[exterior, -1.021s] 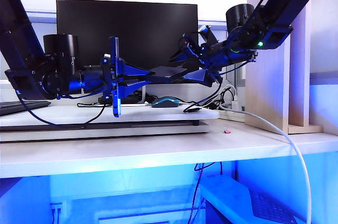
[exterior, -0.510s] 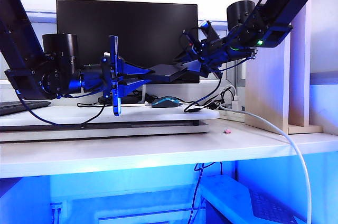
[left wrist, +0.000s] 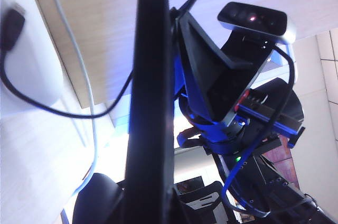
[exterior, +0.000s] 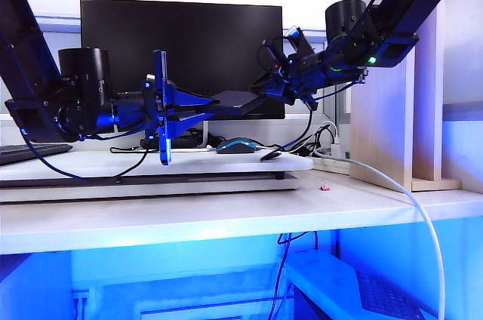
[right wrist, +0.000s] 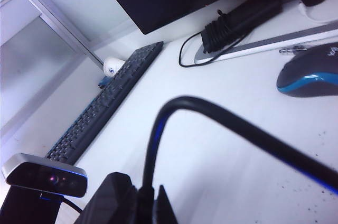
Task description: Unplug the data cable of the portable hard drive.
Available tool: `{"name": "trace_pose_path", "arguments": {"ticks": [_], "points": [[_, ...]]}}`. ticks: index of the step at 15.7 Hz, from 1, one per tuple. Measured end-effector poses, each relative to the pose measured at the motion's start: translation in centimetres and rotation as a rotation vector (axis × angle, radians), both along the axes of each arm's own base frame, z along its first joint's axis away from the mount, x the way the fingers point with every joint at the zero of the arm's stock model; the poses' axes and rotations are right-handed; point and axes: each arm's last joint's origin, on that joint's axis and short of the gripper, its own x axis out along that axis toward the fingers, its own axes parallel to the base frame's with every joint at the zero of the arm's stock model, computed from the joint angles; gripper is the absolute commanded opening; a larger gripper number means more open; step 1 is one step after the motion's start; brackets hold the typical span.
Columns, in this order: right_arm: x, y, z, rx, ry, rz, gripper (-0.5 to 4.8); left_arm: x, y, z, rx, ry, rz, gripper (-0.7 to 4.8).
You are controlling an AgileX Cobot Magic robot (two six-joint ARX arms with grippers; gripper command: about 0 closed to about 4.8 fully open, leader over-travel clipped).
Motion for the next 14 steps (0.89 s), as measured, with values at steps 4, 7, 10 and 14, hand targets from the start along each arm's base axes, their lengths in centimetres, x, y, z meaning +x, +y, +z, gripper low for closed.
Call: {"name": "trace_pose_path", "arguments": {"ticks": [4,7,10,14], "points": [[0.3,0.1,-0.7,0.031,0.028,0.000,-0.05,0.0,0.0,-0.1,0.003,0.014,-0.013,-0.05],[0.3,0.1,-0.8,0.030,0.028,-0.021,-0.06,0.0,0.0,-0.1,0.002,0.032,-0.034,-0.05],[0.5,0.3,-0.6,0.030,0.023,-0.041,-0.06,0.0,0.1,0.0,-0.006,0.067,-0.063,-0.05],[1.4,1.0,0.6,0.029,0.023,-0.034,-0.06,0.0,0.2,0.3,-0.011,0.093,-0.110,-0.05]]}}
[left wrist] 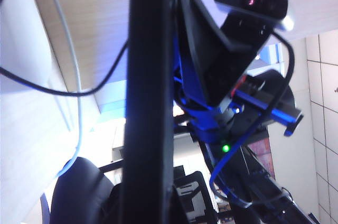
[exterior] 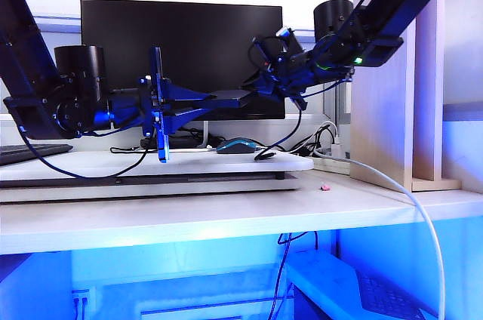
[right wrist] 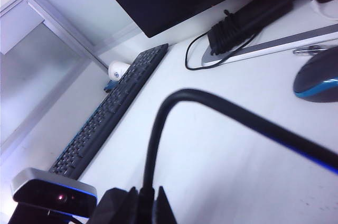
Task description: Unplug the data cable of the portable hard drive.
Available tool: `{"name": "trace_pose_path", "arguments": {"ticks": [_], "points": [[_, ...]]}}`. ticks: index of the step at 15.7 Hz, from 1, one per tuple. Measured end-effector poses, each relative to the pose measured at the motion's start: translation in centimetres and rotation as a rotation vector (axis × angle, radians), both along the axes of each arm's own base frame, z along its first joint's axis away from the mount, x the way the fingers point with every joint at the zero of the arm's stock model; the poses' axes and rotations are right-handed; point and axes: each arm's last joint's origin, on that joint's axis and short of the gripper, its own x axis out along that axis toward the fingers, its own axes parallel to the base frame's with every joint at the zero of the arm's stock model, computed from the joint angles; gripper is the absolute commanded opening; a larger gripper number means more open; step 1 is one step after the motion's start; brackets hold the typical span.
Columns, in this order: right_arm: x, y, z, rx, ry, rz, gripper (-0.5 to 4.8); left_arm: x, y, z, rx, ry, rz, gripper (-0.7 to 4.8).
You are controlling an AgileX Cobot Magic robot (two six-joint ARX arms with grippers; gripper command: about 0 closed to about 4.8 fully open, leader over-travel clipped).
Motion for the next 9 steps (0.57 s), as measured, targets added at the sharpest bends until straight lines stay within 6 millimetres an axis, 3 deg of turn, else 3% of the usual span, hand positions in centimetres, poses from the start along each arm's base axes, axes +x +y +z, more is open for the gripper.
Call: {"name": "trace_pose_path", "arguments": {"ticks": [3,4,5,9], "points": [[0.5,0.3,-0.4,-0.010,0.026,0.001,-0.06,0.0,0.0,-0.1,0.003,0.031,-0.023,-0.05],[1.0,0.3,-0.3,-0.014,-0.012,-0.087,-0.06,-0.2,0.1,-0.2,0.023,0.033,-0.111,-0.05],[1.6,-1.3,0.1,-0.013,-0.038,-0.170,-0.05,-1.1,-1.1,-0.9,0.050,0.050,-0.253,-0.05],[2.0,-2.0,1.2,-0.006,-0.063,-0.207,-0.05,-0.9,-0.4,-0.7,0.047,0.035,-0.235,-0.05]]}}
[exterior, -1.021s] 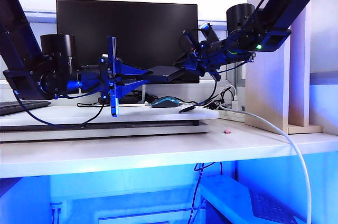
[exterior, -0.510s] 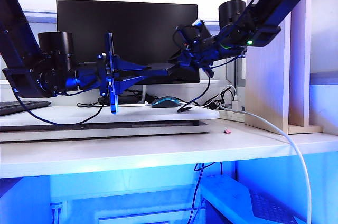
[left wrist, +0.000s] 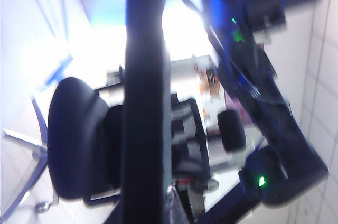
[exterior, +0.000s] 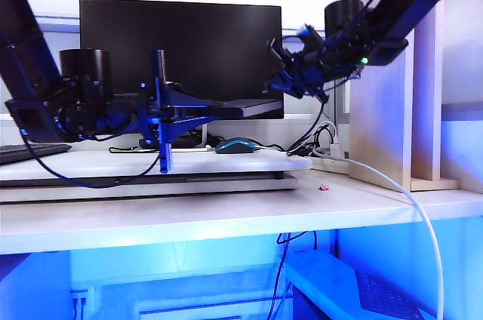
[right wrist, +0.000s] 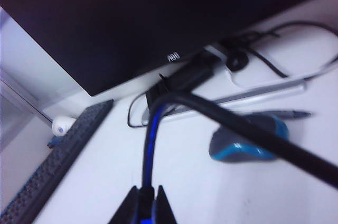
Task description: Unplug the data cable of the portable hard drive.
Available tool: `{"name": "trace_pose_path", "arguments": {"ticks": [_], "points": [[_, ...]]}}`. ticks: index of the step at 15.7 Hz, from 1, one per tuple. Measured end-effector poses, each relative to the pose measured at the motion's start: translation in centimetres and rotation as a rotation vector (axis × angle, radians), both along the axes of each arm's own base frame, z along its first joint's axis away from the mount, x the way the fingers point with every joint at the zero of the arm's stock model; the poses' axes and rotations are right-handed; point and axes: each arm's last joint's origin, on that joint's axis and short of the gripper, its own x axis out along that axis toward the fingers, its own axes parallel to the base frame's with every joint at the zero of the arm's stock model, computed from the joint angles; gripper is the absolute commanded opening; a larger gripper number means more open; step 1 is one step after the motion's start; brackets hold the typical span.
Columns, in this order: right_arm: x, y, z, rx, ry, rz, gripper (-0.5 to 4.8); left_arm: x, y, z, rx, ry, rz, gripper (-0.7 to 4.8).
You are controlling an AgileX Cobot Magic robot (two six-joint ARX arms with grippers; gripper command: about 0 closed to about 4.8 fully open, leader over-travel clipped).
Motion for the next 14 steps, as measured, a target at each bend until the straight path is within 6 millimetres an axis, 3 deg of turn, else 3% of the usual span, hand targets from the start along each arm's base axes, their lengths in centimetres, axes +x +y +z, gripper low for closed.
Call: {"name": "trace_pose_path", "arguments": {"ticks": [3,5,8,11,14], "points": [[0.0,-0.1,-0.1,-0.003,0.010,-0.003,-0.06,0.1,-0.3,0.0,-0.014,0.000,0.077,-0.05],[0.1,-0.1,-0.4,-0.005,0.012,-0.015,-0.06,0.8,0.5,0.0,-0.035,-0.023,0.250,-0.06],[0.7,-0.2,-2.3,-0.020,0.069,-0.020,-0.05,1.6,1.8,-0.6,-0.008,-0.002,0.450,-0.06],[1.5,0.0,-4.7,-0.036,0.136,-0.019,-0.06,2.4,4.0,-2.9,0.139,0.122,0.657,-0.05],[2.1,0.2,-6.0,-0.043,0.180,-0.025,-0.05,2.6,5.0,-2.9,0.158,0.122,0.732,-0.05]]}}
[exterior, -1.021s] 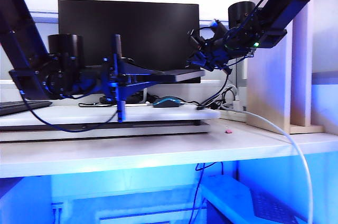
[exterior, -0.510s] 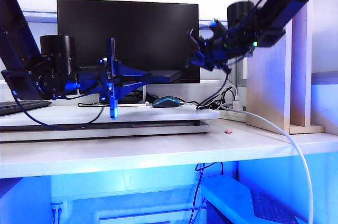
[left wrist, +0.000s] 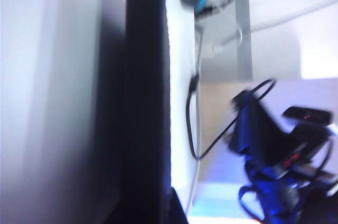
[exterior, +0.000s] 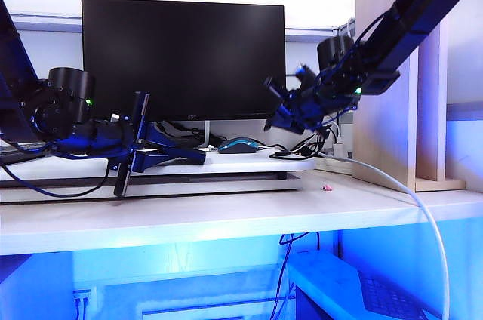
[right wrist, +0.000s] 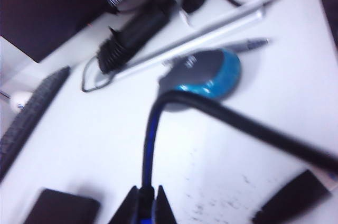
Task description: Unplug the data cable of the portable hard drive.
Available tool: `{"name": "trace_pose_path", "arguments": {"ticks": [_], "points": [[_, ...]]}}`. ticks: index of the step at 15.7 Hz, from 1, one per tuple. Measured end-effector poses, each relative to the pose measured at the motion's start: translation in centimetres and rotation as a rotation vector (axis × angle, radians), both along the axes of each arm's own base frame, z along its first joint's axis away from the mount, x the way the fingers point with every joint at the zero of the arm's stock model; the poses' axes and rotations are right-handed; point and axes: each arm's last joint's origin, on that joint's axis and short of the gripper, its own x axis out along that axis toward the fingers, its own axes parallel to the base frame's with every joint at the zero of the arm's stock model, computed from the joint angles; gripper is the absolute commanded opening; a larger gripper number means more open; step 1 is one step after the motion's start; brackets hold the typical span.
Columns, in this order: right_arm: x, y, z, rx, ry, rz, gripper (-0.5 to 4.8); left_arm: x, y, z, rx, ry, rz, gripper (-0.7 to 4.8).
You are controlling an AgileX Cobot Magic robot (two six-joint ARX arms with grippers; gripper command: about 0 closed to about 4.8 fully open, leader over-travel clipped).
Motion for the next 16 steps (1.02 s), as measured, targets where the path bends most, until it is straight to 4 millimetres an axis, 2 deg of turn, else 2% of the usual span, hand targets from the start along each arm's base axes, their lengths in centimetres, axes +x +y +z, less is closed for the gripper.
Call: {"name": "trace_pose_path", "arguments": {"ticks": [1,3,4,5,6,7,8,9,10,11,12,16], "points": [[0.1,0.0,-0.4,-0.003,0.023,-0.008,0.07,0.1,0.2,0.0,0.003,-0.003,0.021,-0.05],[0.1,0.0,-1.2,-0.008,0.072,-0.035,1.45,0.4,1.3,0.2,-0.002,0.003,0.093,0.31],[0.1,0.0,-1.2,-0.008,0.071,-0.040,2.05,0.4,1.4,0.2,-0.005,0.007,0.097,1.28],[0.1,-0.1,-1.1,0.002,0.074,-0.047,2.14,0.5,1.7,0.3,-0.006,0.001,0.104,2.01],[0.1,0.0,-1.2,0.014,0.087,-0.053,2.18,0.6,2.1,0.7,-0.013,-0.019,0.117,2.50],[0.1,0.0,-1.2,0.018,0.090,-0.054,2.47,0.6,2.6,1.5,-0.038,-0.024,0.114,2.52],[0.1,0.0,-1.1,0.021,0.091,-0.054,2.69,0.6,2.8,1.4,-0.040,-0.020,0.120,2.63],[0.1,0.1,-1.2,0.024,0.095,-0.052,2.84,0.6,3.0,1.3,-0.044,-0.015,0.119,3.27],[0.1,0.2,-1.2,0.041,0.107,-0.049,2.99,0.6,3.3,1.4,-0.053,-0.019,0.104,4.16],[0.1,0.2,-1.2,0.048,0.111,-0.047,3.58,0.6,3.3,1.9,-0.060,-0.034,0.091,4.79],[0.1,0.2,-1.2,0.049,0.113,-0.047,3.66,0.6,3.4,2.5,-0.076,-0.048,0.073,4.79],[0.1,0.2,-1.1,0.068,0.124,-0.036,3.70,0.7,3.6,2.4,-0.103,-0.030,0.069,4.79]]}}
